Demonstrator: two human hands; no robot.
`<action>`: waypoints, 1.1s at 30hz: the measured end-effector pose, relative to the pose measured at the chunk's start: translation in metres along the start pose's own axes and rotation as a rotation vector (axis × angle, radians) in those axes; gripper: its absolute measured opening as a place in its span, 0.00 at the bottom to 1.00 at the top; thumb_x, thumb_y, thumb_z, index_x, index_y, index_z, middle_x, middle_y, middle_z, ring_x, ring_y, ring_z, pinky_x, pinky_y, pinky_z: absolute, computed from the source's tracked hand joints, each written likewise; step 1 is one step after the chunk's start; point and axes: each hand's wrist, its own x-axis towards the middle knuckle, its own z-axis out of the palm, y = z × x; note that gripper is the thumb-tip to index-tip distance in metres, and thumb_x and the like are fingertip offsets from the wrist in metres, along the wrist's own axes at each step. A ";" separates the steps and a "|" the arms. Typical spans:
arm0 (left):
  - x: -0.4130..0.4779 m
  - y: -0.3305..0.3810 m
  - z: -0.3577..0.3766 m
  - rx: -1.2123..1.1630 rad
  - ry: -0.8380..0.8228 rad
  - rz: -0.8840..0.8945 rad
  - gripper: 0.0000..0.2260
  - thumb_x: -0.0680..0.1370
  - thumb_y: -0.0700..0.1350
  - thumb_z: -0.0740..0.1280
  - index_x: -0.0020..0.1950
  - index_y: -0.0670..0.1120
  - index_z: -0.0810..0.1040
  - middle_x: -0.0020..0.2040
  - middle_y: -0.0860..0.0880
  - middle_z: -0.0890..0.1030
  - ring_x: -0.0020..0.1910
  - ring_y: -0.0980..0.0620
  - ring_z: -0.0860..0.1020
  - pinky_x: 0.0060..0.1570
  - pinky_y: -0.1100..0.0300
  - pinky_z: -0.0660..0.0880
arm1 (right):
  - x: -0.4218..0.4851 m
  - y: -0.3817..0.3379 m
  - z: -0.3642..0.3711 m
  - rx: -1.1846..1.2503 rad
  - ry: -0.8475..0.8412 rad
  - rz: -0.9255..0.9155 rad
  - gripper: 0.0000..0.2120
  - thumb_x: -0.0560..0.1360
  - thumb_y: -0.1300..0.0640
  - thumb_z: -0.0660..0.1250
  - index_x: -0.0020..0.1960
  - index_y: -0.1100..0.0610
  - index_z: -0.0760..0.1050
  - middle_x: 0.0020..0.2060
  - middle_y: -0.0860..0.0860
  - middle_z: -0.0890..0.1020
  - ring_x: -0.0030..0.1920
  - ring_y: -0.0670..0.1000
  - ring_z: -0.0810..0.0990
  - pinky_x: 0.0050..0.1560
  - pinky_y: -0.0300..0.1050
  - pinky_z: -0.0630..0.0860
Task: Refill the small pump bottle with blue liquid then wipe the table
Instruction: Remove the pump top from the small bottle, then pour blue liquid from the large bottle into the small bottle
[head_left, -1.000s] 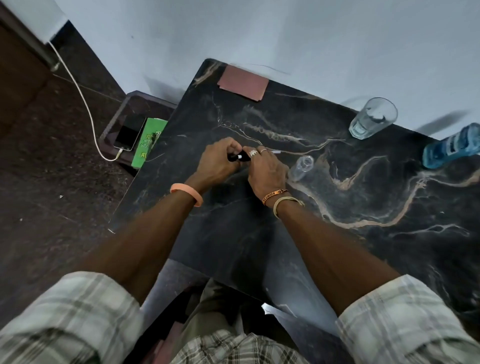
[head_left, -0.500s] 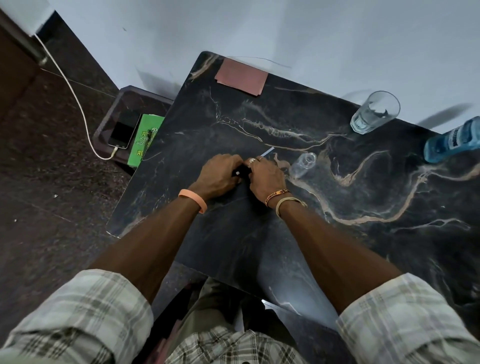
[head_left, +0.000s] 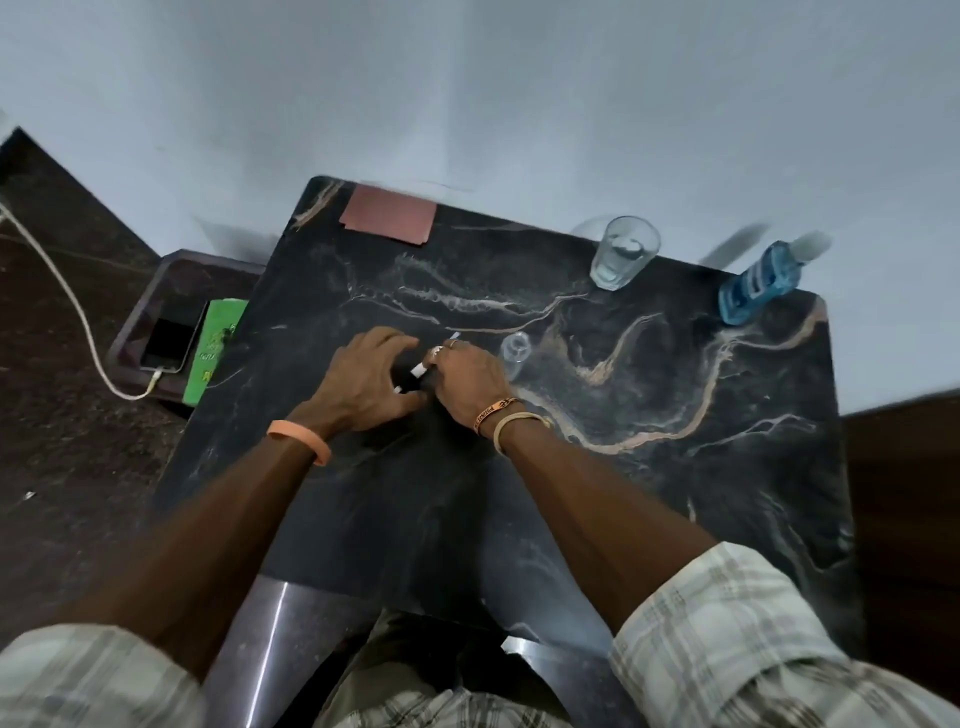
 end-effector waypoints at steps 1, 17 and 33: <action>0.002 0.004 -0.006 0.001 0.022 -0.011 0.34 0.69 0.61 0.73 0.72 0.53 0.68 0.70 0.49 0.69 0.68 0.46 0.68 0.66 0.42 0.68 | -0.002 0.004 -0.009 0.002 0.024 0.012 0.13 0.78 0.58 0.60 0.58 0.52 0.80 0.52 0.53 0.81 0.52 0.58 0.81 0.49 0.51 0.77; 0.065 0.169 -0.016 0.105 0.227 0.280 0.23 0.75 0.43 0.69 0.70 0.45 0.73 0.68 0.44 0.72 0.66 0.44 0.71 0.65 0.46 0.68 | -0.078 0.127 -0.094 0.145 0.448 0.218 0.15 0.81 0.55 0.58 0.64 0.54 0.76 0.57 0.53 0.82 0.53 0.56 0.81 0.52 0.50 0.78; 0.172 0.337 0.034 0.105 0.074 0.458 0.24 0.79 0.48 0.65 0.74 0.45 0.67 0.71 0.42 0.70 0.67 0.40 0.71 0.65 0.44 0.70 | -0.106 0.299 -0.145 0.306 0.667 0.756 0.20 0.79 0.51 0.63 0.68 0.57 0.72 0.59 0.56 0.80 0.59 0.56 0.78 0.59 0.50 0.76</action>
